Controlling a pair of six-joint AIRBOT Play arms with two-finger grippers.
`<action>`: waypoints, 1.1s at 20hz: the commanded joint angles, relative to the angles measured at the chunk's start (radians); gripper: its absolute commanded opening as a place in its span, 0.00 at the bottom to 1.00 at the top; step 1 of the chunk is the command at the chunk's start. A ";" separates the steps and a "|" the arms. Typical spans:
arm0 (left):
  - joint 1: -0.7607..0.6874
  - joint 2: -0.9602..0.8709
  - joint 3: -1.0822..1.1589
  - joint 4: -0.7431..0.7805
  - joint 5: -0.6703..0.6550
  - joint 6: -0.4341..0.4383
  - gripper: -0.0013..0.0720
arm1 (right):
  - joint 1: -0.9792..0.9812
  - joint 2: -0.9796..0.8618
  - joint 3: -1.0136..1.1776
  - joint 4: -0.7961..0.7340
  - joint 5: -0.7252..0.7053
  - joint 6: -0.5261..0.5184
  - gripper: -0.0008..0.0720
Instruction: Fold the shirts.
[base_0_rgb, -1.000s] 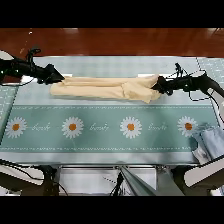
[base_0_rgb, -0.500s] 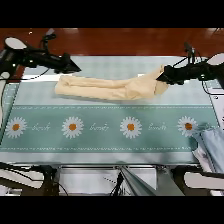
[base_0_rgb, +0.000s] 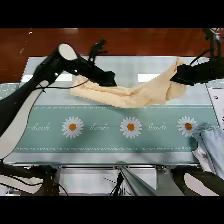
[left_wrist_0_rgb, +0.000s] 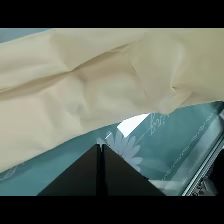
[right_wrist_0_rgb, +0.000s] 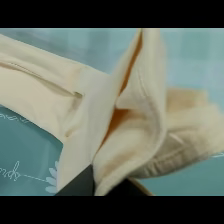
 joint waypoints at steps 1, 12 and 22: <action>-0.129 -0.006 -0.046 0.026 0.100 -0.037 0.04 | 0.004 0.078 0.001 -0.023 0.068 0.043 0.04; -0.366 -0.190 -0.055 -0.130 0.256 -0.090 0.04 | 0.004 0.275 0.001 -0.028 0.216 0.141 0.04; -0.120 -0.029 -0.047 0.013 0.205 -0.035 0.04 | 0.043 0.226 0.001 -0.198 0.175 0.109 0.04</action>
